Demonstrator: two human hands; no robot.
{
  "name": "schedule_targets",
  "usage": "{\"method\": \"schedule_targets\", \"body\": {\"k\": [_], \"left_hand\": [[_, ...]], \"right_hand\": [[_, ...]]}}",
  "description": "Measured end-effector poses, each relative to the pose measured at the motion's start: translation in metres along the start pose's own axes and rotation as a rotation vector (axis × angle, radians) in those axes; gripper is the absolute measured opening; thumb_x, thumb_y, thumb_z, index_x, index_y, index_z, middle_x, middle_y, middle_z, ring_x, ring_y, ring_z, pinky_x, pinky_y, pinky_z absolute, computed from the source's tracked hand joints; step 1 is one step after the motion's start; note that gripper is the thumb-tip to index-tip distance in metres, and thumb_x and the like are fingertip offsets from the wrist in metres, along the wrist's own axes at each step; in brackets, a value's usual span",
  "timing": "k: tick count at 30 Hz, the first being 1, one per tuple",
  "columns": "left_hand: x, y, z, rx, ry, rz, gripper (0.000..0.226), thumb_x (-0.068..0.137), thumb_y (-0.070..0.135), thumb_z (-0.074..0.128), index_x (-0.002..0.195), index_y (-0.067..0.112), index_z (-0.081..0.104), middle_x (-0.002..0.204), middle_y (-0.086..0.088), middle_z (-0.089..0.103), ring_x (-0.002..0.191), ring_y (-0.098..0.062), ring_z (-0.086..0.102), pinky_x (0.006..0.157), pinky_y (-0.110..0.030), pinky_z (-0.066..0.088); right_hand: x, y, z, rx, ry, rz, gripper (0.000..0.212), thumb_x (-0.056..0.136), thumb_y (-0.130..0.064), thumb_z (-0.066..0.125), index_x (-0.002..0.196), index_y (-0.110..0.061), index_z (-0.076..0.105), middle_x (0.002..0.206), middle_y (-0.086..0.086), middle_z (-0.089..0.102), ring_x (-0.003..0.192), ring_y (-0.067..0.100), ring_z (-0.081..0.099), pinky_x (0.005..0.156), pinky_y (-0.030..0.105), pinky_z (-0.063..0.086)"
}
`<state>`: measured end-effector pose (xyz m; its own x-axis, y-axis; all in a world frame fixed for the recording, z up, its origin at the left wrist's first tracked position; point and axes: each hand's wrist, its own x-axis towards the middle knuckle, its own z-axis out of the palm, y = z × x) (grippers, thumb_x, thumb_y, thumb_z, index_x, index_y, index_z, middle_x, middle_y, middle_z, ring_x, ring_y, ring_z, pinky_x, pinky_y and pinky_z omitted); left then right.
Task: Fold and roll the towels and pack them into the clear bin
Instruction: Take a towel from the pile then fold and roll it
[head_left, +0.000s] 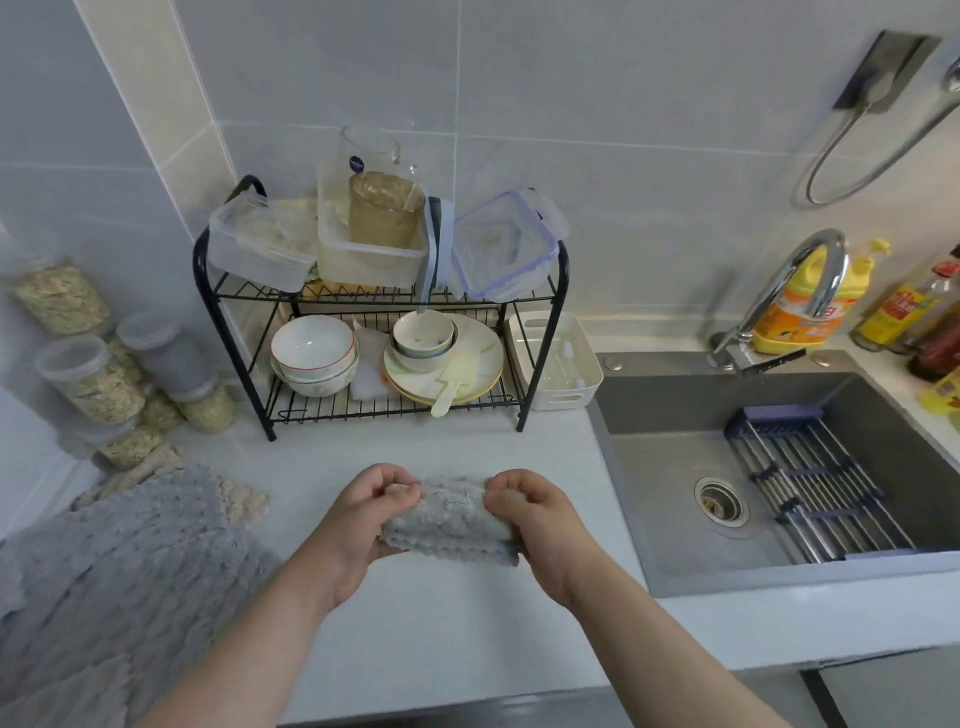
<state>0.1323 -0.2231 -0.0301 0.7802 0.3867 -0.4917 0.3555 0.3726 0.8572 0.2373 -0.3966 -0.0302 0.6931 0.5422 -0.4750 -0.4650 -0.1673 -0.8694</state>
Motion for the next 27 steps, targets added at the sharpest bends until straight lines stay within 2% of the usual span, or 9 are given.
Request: {"method": "schedule_targets", "body": {"k": [2,4,6,9,13,16,19,23,27], "left_hand": [[0.002,0.009,-0.004,0.006,-0.018,0.061,0.052,0.062,0.018,0.072,0.111,0.025,0.059,0.115,0.002,0.058,0.098,-0.017,0.063,0.082,-0.037,0.051],[0.007,0.021,-0.010,-0.053,-0.011,0.111,0.058,0.062,0.009,0.075,0.115,0.023,0.059,0.118,0.001,0.063,0.104,-0.018,0.064,0.088,-0.035,0.050],[0.014,0.033,-0.014,-0.098,-0.039,0.152,0.044,0.072,-0.005,0.074,0.108,0.018,0.062,0.108,-0.003,0.071,0.092,-0.014,0.069,0.078,-0.025,0.055],[0.024,0.045,-0.009,-0.073,-0.133,0.191,0.035,0.084,-0.013,0.059,0.102,0.017,0.064,0.093,0.001,0.076,0.081,-0.008,0.071,0.067,-0.016,0.055],[0.032,0.058,0.023,-0.008,-0.276,0.247,0.034,0.084,-0.008,0.062,0.107,0.017,0.066,0.099,0.000,0.075,0.091,-0.012,0.070,0.071,-0.018,0.055],[0.029,0.064,0.065,0.045,-0.418,0.278,0.033,0.077,0.000,0.070,0.106,0.016,0.067,0.100,0.000,0.075,0.091,-0.012,0.070,0.071,-0.019,0.054],[0.014,0.062,0.122,0.107,-0.579,0.301,0.030,0.078,0.000,0.069,0.101,0.020,0.073,0.101,-0.004,0.075,0.093,-0.016,0.070,0.075,-0.023,0.055],[-0.022,0.046,0.212,0.175,-0.759,0.307,0.037,0.073,0.011,0.069,0.109,0.019,0.070,0.107,-0.007,0.073,0.100,-0.023,0.069,0.085,-0.036,0.053],[-0.075,0.006,0.308,0.176,-0.893,0.236,0.037,0.084,-0.007,0.062,0.116,0.011,0.064,0.105,-0.008,0.074,0.095,-0.022,0.071,0.076,-0.028,0.058]], "right_hand": [[0.000,-0.002,0.006,0.003,0.057,-0.064,0.029,0.072,-0.014,0.071,0.098,-0.027,0.065,0.091,0.006,0.066,0.070,0.024,0.060,0.054,0.029,0.043],[-0.003,-0.011,0.011,0.006,0.107,-0.115,0.039,0.075,-0.011,0.073,0.112,-0.021,0.061,0.102,0.008,0.070,0.084,0.031,0.068,0.064,0.035,0.050],[-0.008,-0.019,0.015,-0.031,0.151,-0.129,0.033,0.073,-0.015,0.073,0.104,-0.009,0.066,0.101,0.015,0.073,0.090,0.035,0.069,0.071,0.036,0.052],[-0.015,-0.030,0.013,0.005,0.245,-0.177,0.024,0.076,-0.010,0.070,0.099,-0.004,0.068,0.099,0.019,0.072,0.080,0.028,0.068,0.070,0.036,0.053],[-0.037,-0.042,-0.004,0.164,0.323,-0.241,0.026,0.087,0.004,0.062,0.109,-0.009,0.062,0.103,0.016,0.073,0.091,0.034,0.071,0.086,0.046,0.057],[-0.070,-0.043,-0.032,0.201,0.412,-0.289,0.029,0.088,0.005,0.061,0.113,-0.009,0.060,0.107,0.016,0.071,0.095,0.035,0.070,0.087,0.046,0.057],[-0.117,-0.037,-0.072,0.223,0.527,-0.340,0.034,0.086,0.005,0.063,0.116,-0.012,0.060,0.109,0.014,0.071,0.100,0.032,0.069,0.088,0.042,0.057],[-0.188,-0.016,-0.129,0.306,0.700,-0.417,0.041,0.078,0.002,0.069,0.117,-0.007,0.062,0.109,0.014,0.072,0.099,0.030,0.070,0.083,0.034,0.057],[-0.276,0.013,-0.184,0.360,0.828,-0.455,0.041,0.070,-0.004,0.070,0.110,-0.001,0.066,0.105,0.013,0.073,0.097,0.027,0.070,0.079,0.028,0.055]]}}
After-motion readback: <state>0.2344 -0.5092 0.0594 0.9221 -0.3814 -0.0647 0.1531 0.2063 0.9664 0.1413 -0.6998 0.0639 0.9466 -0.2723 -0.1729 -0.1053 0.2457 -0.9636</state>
